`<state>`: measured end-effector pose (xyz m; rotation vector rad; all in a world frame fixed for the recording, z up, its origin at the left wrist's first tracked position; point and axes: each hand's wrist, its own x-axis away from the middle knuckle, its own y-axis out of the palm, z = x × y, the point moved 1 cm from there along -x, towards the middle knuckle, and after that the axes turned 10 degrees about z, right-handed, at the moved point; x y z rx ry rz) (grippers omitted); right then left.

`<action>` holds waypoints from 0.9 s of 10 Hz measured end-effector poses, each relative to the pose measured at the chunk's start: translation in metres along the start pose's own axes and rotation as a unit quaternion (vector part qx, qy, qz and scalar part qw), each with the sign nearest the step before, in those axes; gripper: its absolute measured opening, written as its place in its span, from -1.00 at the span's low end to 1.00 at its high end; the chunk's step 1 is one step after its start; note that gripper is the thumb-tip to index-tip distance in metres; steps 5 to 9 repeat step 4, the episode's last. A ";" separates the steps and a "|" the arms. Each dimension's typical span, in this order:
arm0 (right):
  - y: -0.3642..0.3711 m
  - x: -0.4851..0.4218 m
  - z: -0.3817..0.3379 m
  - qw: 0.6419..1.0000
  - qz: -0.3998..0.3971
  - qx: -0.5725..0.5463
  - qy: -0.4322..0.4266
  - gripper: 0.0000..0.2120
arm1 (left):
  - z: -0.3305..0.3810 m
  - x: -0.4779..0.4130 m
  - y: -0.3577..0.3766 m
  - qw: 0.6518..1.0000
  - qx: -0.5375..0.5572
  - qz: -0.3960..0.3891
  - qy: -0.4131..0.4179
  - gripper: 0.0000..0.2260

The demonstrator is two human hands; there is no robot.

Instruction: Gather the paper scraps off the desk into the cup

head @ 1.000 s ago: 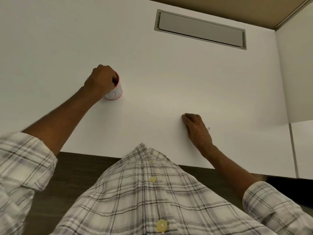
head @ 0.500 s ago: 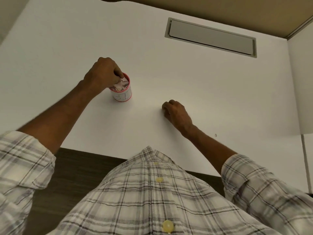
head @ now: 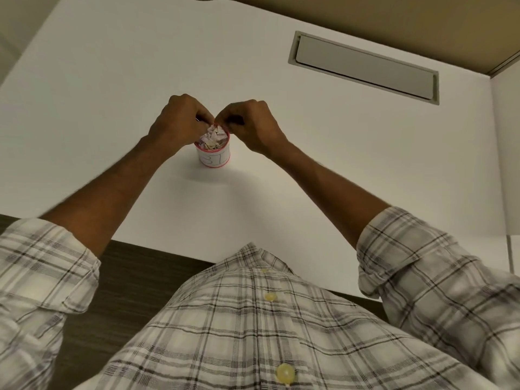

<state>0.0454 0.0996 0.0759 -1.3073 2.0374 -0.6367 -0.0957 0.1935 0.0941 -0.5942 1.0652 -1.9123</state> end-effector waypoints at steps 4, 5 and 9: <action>-0.005 0.020 0.017 0.999 0.014 -0.012 0.044 -0.64 | 0.002 0.004 -0.001 0.999 0.047 0.021 -0.007 -0.76; -0.005 0.020 0.017 0.999 0.014 -0.012 0.044 -0.64 | 0.002 0.004 -0.001 0.999 0.047 0.021 -0.007 -0.76; -0.005 0.020 0.017 0.999 0.014 -0.012 0.044 -0.64 | 0.002 0.004 -0.001 0.999 0.047 0.021 -0.007 -0.76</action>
